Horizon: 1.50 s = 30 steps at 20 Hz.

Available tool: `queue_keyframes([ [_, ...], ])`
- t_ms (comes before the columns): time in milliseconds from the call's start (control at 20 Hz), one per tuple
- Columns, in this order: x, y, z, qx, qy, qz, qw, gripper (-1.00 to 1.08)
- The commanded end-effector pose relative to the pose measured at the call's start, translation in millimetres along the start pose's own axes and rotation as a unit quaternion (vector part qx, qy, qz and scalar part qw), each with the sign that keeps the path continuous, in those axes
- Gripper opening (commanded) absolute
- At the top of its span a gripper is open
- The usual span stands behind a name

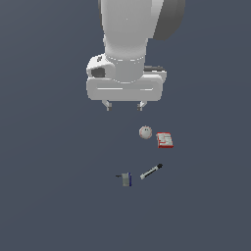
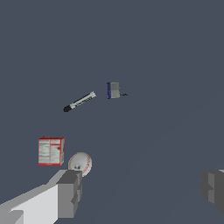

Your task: Pick up a designated object from a clutter of objects.

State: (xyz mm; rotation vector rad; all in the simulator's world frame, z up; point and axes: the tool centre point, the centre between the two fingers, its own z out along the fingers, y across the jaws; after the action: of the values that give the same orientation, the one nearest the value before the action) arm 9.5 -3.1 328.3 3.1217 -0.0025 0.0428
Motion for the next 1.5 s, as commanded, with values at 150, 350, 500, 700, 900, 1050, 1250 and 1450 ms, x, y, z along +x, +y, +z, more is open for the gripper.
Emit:
queue_keyframes([
  [150,0,-4,-2,0.001,0.000,-0.006,1.0000,1.00],
  [350,-1,-21,-8,0.003,0.002,-0.030,0.9996,1.00],
  [500,-2,-27,-11,0.003,0.003,-0.036,0.9993,1.00],
  [700,-2,-26,-9,0.003,0.003,-0.037,0.9993,1.00],
  [900,-2,-29,-2,0.003,0.002,-0.051,0.9987,1.00],
  [1050,-4,-33,9,0.002,0.002,-0.070,0.9975,1.00],
  [1250,-7,-41,29,0.001,0.001,-0.107,0.9942,1.00],
  [1450,-14,-51,57,0.000,-0.001,-0.158,0.9875,1.00],
])
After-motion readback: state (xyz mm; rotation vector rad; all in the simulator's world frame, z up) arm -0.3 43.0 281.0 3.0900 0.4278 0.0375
